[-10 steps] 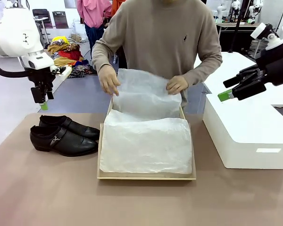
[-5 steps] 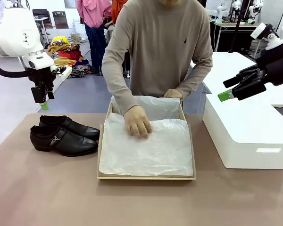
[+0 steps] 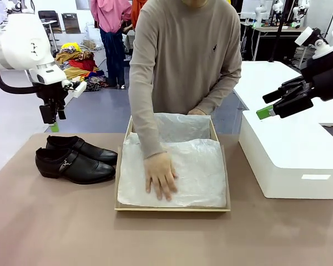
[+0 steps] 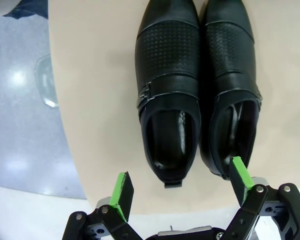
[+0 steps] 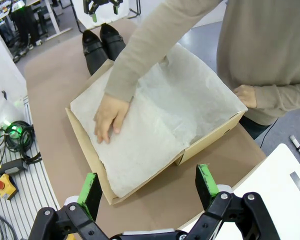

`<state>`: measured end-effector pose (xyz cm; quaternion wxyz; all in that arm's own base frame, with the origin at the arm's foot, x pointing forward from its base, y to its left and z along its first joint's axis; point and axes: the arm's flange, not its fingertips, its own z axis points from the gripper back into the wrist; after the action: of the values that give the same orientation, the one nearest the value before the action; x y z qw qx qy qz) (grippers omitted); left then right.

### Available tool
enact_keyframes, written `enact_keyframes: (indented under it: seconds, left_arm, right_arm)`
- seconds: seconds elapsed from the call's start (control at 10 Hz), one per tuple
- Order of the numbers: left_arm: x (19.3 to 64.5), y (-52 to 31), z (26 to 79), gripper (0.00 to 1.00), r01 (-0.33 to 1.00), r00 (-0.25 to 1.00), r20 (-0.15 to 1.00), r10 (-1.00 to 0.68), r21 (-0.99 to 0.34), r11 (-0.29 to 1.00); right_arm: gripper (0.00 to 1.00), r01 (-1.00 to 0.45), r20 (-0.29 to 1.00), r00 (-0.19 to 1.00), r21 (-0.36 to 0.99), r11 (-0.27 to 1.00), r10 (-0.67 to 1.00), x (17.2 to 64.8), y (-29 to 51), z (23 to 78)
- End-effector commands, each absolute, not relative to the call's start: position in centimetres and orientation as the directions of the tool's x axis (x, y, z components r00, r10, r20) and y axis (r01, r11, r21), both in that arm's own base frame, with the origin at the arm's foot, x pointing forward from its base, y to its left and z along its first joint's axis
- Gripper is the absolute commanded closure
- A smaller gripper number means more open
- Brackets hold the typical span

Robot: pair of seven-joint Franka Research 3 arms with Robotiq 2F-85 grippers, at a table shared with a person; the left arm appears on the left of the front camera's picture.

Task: Pack the shoes into the box.
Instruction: Place one shoe of the Shoes into the Shoes Box.

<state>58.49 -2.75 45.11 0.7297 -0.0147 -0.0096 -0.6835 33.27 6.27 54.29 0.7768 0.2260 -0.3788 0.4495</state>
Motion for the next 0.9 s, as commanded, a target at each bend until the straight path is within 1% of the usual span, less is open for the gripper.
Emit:
enact_keyframes:
  seconds: [0.0,0.4,0.6,0.8]
  left_arm:
    - [60.2,-3.0,44.7,0.00,0.997,0.076,0.041,-0.996,-0.014,0.075]
    - [62.4,-2.6,42.1,0.00,0.995,0.099,0.022,-0.995,-0.032,0.099]
    - [63.1,-2.4,40.8,0.00,0.997,0.077,0.029,-0.997,-0.029,0.076]
    - [63.6,-2.1,39.8,0.00,0.996,0.064,0.037,-0.997,-0.058,0.062]
  right_arm:
    - [0.00,-0.881,0.804,0.281,-0.001,0.473,0.525,33.7,6.2,54.2]
    - [0.00,-0.881,0.804,0.281,-0.001,0.473,0.525,33.7,6.2,54.2]
    - [0.00,-0.881,0.804,0.281,-0.001,0.473,0.525,33.7,6.2,54.2]
    - [0.00,-0.881,0.804,0.281,-0.001,0.473,0.525,33.7,6.2,54.2]
